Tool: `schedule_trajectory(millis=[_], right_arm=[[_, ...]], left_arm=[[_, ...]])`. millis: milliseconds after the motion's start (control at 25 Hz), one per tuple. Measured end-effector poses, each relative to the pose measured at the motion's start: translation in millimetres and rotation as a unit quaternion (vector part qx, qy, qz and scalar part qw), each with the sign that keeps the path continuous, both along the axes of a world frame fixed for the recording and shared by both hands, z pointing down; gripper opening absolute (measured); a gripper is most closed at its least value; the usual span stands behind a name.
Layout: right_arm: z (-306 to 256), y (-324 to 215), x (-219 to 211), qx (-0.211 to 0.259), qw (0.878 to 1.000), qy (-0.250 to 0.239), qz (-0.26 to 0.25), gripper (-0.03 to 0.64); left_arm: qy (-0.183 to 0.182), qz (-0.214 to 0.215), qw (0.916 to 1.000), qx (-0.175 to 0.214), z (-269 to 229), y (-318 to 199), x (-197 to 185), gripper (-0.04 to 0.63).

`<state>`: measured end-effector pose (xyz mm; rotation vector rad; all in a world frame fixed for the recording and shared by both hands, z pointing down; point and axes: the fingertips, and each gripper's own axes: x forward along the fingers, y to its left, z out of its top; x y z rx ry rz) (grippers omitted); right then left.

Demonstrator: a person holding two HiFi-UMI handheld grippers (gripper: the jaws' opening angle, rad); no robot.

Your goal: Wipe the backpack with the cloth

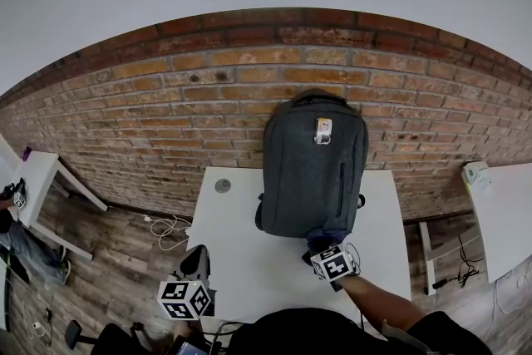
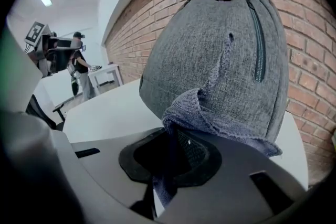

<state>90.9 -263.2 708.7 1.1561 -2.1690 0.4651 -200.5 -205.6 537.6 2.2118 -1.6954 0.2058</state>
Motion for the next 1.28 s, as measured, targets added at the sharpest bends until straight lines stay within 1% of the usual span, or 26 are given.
schedule_trajectory(millis=[160, 320, 520, 800, 1000, 1280], right_arm=[[-6.7, -2.2, -4.9, -0.005, 1.0, -0.002, -0.004, 0.035], [-26.1, -6.4, -16.9, 0.003, 1.0, -0.025, -0.011, 0.035], [-59.9, -18.6, -30.2, 0.039, 0.998, -0.048, -0.019, 0.035], [-96.8, -34.9, -33.1, 0.071, 0.995, -0.075, -0.002, 0.035], [-136.7, -63.2, -34.4, 0.105, 0.99, -0.093, 0.011, 0.035], [-188.1, -116.1, -35.4, 0.146, 0.985, -0.093, 0.021, 0.035]], left_arm=[[0.002, 0.0, 1.0, 0.002, -0.8, -0.6, 0.1, -0.003], [0.003, 0.0, 1.0, 0.006, -2.8, -2.5, -1.1, -0.003], [0.009, -0.003, 1.0, 0.002, 1.0, -3.2, -3.4, -0.003], [0.014, -0.008, 0.9999, -0.001, 4.6, -2.8, -10.0, -0.003], [0.013, -0.012, 0.9998, -0.002, 6.9, -0.9, -16.4, -0.003], [0.011, -0.013, 0.9998, -0.003, 5.8, -0.7, -21.7, -0.003]])
